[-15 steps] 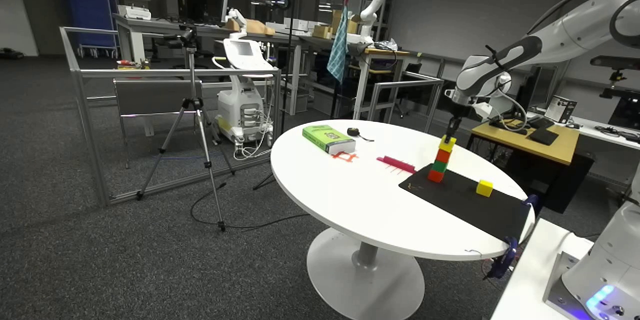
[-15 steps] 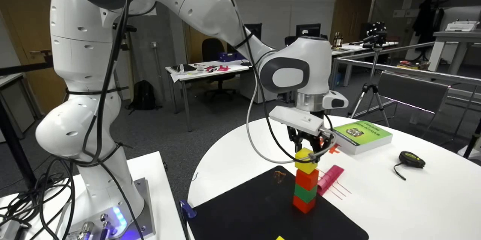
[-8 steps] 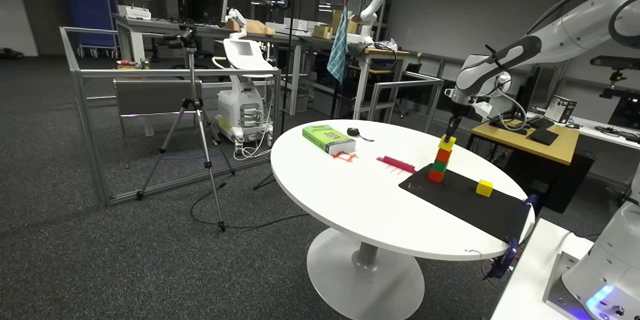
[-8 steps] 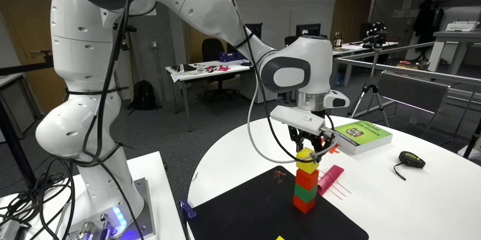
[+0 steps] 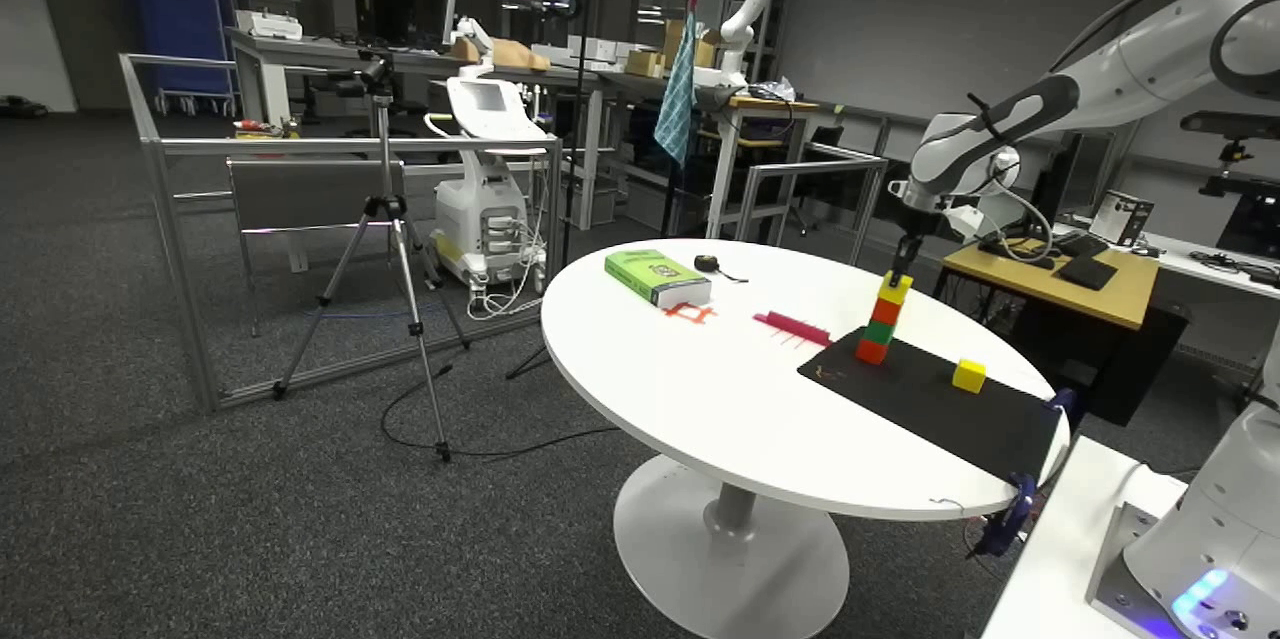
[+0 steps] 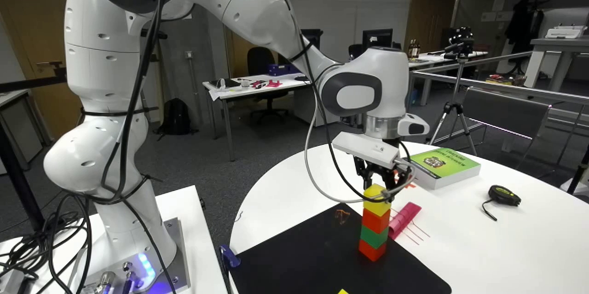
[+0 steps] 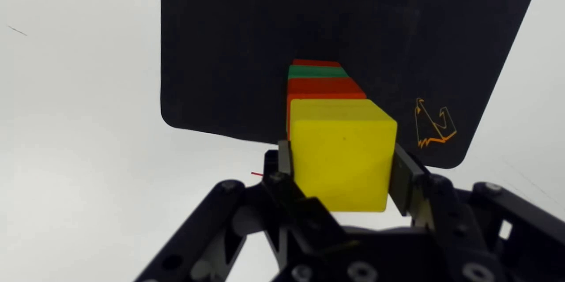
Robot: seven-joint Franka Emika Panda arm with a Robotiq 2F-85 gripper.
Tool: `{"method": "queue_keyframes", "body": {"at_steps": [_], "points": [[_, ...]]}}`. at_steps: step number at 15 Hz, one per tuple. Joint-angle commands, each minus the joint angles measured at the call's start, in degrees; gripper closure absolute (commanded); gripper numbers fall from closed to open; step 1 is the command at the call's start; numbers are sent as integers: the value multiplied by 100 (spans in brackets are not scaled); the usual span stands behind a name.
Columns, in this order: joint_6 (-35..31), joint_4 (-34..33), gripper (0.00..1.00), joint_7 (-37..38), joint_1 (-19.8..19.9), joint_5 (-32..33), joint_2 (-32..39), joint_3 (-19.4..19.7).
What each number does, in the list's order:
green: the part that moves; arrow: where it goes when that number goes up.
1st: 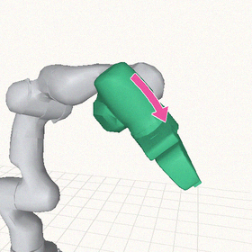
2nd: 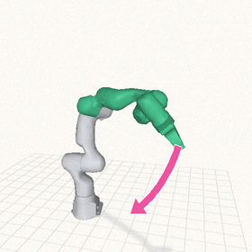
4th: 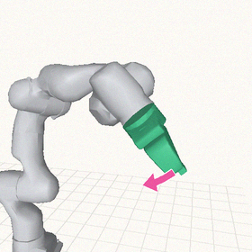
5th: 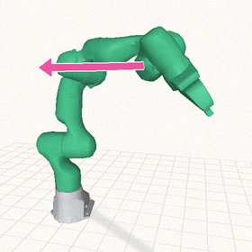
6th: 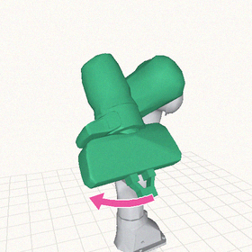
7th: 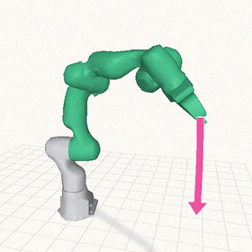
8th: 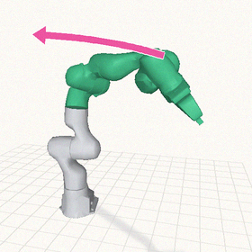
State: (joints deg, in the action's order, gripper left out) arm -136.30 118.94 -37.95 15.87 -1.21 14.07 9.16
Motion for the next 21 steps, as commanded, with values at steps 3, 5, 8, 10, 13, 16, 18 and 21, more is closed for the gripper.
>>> {"method": "queue_keyframes", "body": {"at_steps": [3, 5, 8, 10, 13, 16, 18, 21], "points": [[-36, -161, 32, 250, -1, 223, 96, 46], [-16, -154, 15, 317, -3, 271, 91, 47], [-16, -132, 0, 385, -1, 291, 77, 41], [17, -97, 0, 435, 1, 286, 23, 43], [187, 50, 0, 362, 82, 82, -253, 24], [352, 326, 0, 329, 156, 133, -644, 114], [362, 545, 0, 200, 207, 197, -923, 239], [245, 852, 0, -31, 305, 185, -1207, 457]]}}
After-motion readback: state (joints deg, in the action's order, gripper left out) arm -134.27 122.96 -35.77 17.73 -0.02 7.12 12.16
